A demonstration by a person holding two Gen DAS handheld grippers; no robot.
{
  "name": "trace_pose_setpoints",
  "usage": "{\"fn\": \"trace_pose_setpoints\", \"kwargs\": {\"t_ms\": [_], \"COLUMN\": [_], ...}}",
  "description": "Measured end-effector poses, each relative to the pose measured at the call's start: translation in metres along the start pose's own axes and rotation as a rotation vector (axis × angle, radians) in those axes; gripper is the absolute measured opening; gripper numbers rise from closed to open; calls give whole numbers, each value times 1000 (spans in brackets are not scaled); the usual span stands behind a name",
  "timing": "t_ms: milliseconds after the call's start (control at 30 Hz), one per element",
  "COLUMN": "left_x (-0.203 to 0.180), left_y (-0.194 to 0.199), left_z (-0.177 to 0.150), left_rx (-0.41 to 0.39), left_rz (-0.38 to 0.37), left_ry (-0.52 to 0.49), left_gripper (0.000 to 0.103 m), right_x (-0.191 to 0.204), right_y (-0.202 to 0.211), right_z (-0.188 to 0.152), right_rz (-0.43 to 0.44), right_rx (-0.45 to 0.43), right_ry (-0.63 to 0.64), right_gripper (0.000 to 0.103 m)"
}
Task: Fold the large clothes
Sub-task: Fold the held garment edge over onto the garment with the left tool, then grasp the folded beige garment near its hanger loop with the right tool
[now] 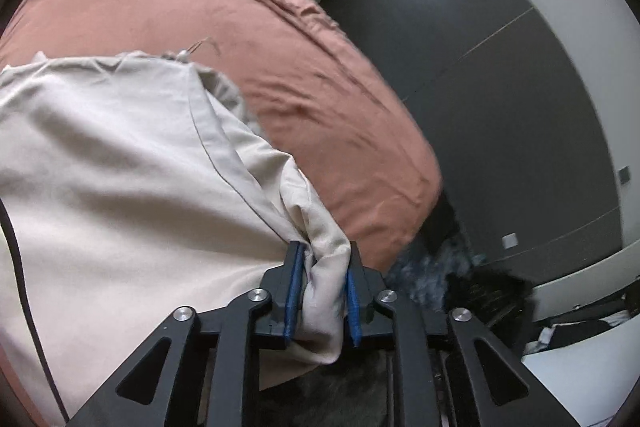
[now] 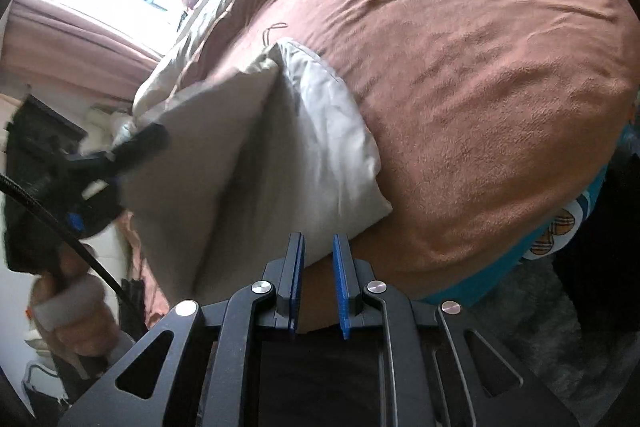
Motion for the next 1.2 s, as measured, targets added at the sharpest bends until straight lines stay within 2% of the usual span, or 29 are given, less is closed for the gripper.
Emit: {"fn": "trace_pose_setpoints", "kwargs": {"t_ms": [67,100,133,167,200,233,300,467,800,867,1000,1200], "left_x": [1,0,0,0,2,3,12,43,149,168,207,237], "left_y": [5,9,16,23,32,43,64,104,165,170,171,156], "left_z": [0,2,6,7,12,11,12,13,-9,-16,-32,-44], "left_rx": [-7,-15,-31,-51,-76,-103,-133,-194,-269,-274,-266,-227], "left_rz": [-29,-49,-52,-45,-33,-17,15,110,279,293,318,320], "left_ry": [14,22,24,18,9,-5,-10,10,158,191,267,315], "left_gripper": [32,44,64,73,83,83,83,83,83,83,83,81], "right_x": [1,1,2,2,4,3,8,19,57,61,69,93], "right_y": [-3,-3,-4,-6,-5,-9,-11,-42,-94,-107,-132,-162], "right_z": [4,5,7,10,13,17,21,35,87,98,116,132], "right_rz": [13,20,32,48,65,75,86,94,60,32,30,87], "right_rx": [2,2,0,-5,-15,-26,-34,8,84,104,143,185], "right_ry": [3,4,5,4,1,1,12,45,186,210,232,271], "right_gripper": [13,16,30,50,59,64,64,64,63,64,64,63]}}
Point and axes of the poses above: each gripper's, at about its wrist camera, not at the fingertips, and y roughly against the way its jaws point, x to its left, z to its top, the point moved 8 cm from there along -y, roughly the way its jaws point, and after that the axes turned 10 degrees about -z, right-handed, at the moved point
